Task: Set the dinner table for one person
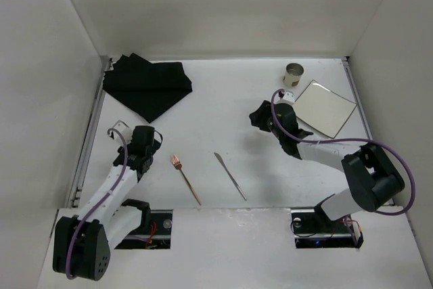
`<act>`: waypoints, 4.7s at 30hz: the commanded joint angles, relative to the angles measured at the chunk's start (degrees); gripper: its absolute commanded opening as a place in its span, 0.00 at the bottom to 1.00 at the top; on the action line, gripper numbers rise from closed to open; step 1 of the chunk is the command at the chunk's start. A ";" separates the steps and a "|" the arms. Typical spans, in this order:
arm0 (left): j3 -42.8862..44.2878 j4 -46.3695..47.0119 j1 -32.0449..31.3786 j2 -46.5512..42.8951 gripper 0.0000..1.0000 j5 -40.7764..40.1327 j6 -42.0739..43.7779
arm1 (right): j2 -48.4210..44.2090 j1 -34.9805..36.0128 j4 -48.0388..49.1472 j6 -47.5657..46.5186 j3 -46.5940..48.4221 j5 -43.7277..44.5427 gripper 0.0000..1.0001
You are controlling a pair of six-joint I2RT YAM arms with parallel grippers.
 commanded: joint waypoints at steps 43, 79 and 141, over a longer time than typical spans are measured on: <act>60.38 23.57 -1.94 74.51 0.21 11.26 4.94 | 4.35 3.02 1.95 -0.49 4.92 -5.36 0.55; -0.95 31.40 -3.09 20.03 0.42 14.97 2.58 | 19.10 4.08 1.87 15.49 18.43 -6.24 0.73; -10.99 55.48 12.21 29.68 0.26 15.50 -11.94 | 47.78 2.85 -33.77 18.93 68.40 -11.51 0.01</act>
